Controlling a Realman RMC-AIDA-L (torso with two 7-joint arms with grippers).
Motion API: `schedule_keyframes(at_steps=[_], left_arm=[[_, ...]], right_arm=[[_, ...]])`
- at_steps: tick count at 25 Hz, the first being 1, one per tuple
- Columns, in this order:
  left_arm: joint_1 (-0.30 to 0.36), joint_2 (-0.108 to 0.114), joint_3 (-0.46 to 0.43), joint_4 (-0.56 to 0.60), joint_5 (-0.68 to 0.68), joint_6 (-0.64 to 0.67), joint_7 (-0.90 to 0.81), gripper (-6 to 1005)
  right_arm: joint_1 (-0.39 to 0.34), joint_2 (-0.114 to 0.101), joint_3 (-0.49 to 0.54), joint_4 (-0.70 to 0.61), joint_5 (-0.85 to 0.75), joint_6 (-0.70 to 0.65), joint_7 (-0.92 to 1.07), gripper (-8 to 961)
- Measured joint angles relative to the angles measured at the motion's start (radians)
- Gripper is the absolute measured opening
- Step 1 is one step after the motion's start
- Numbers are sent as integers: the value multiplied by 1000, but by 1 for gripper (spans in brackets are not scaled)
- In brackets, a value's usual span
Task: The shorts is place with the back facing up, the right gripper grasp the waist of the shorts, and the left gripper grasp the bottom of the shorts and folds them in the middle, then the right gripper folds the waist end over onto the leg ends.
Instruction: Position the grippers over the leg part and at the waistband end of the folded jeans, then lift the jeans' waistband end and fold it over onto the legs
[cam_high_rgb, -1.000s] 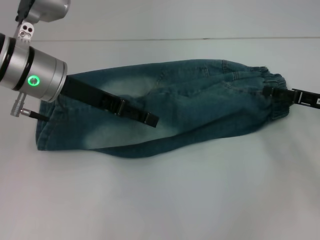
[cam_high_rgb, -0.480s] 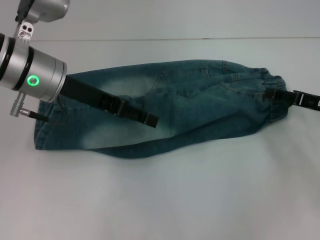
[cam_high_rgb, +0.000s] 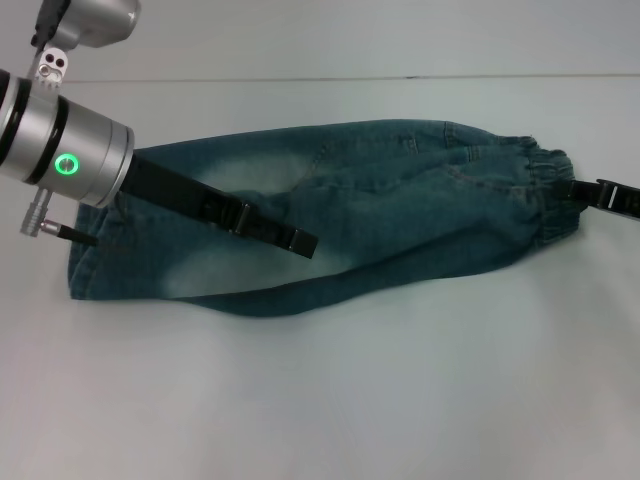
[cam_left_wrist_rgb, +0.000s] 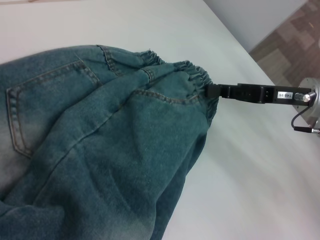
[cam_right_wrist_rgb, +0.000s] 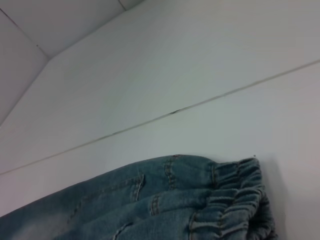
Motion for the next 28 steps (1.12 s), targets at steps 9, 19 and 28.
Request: schedule_keyframes(at_steps=[9, 19, 28], left_arm=[[0, -1, -1, 0, -1, 2, 4, 818], [4, -12, -1, 0, -24, -9, 6, 818], [7, -32, 1, 1, -40, -111, 17, 817]], right_arm=[[9, 12, -1, -10, 0, 18, -28, 119], [7, 20, 5, -12, 8, 9, -59, 98], [7, 22, 8, -26, 31, -25, -61, 96]])
